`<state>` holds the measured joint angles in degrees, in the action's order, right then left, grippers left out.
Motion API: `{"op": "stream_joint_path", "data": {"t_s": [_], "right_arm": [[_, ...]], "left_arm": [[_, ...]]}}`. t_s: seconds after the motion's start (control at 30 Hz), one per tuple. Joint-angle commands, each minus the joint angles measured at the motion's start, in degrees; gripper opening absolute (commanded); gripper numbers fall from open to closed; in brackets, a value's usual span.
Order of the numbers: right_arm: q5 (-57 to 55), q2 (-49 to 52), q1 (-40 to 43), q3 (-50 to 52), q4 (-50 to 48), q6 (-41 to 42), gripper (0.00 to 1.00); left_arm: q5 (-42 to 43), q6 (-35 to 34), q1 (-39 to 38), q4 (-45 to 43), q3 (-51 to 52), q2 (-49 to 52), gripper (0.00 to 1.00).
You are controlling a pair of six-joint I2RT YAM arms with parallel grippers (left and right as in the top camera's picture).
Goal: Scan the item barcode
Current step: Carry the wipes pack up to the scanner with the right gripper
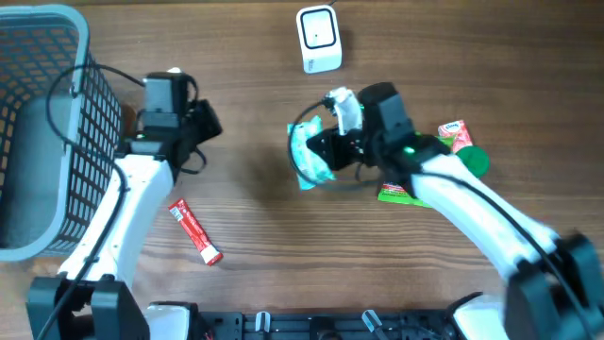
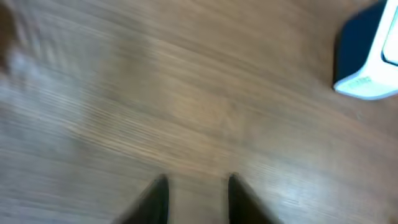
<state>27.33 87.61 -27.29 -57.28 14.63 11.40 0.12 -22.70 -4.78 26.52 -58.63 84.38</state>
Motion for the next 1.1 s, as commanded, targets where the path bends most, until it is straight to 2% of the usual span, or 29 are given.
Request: {"op": "stream_joint_path", "data": {"t_s": [0.0,0.03,0.07,0.17,0.23,0.3,0.37,0.5,0.63,0.77,0.9,1.07], "right_arm": [[-8.31,-8.04,0.15,-1.51,4.90,-11.78,0.04],[-8.94,-9.53,0.15,-2.16,7.04,-14.40,0.04],[-9.88,-10.16,0.15,-3.63,9.68,-15.89,0.04],[-13.88,-9.01,0.15,-14.40,22.32,-17.51,0.04],[-18.51,-6.45,0.15,-27.32,31.50,-20.52,0.04],[-23.87,-2.80,0.15,-39.58,38.60,-25.09,0.04],[-27.56,0.76,0.13,-47.84,41.70,-33.64,0.04],[-38.10,7.08,-0.87,-49.11,34.27,-45.55,0.04],[-49.42,17.70,-5.09,-49.11,23.37,-52.11,0.04],[-64.28,32.17,-7.06,-49.11,3.23,-60.50,0.04],[-67.41,41.88,-6.99,-49.11,-17.35,-62.31,0.04],[-67.34,46.75,-6.99,-49.11,-32.92,-62.42,0.04]], "left_arm": [[-2.14,6.43,4.79,-0.87,-0.31,1.95,0.53],[-2.16,6.43,5.25,-1.22,-0.31,2.82,0.70],[-2.19,6.45,5.55,-1.29,-0.31,3.56,1.00],[-2.16,6.43,5.68,-0.61,-0.31,3.76,1.00],[-2.16,6.43,5.68,-0.57,-0.31,3.76,1.00],[-2.16,6.43,5.68,-0.57,-0.31,3.76,1.00],[-2.16,6.43,5.68,-0.57,-0.31,3.76,1.00],[-2.16,6.43,5.68,-0.57,-0.31,3.76,1.00],[-2.16,6.43,5.68,-0.57,-0.31,3.76,1.00],[-2.16,6.43,5.68,-0.57,-0.31,3.76,1.00],[-2.16,6.43,5.68,-0.57,-0.31,3.76,1.00],[-2.16,6.45,5.68,-0.57,-0.31,3.76,1.00]]}}
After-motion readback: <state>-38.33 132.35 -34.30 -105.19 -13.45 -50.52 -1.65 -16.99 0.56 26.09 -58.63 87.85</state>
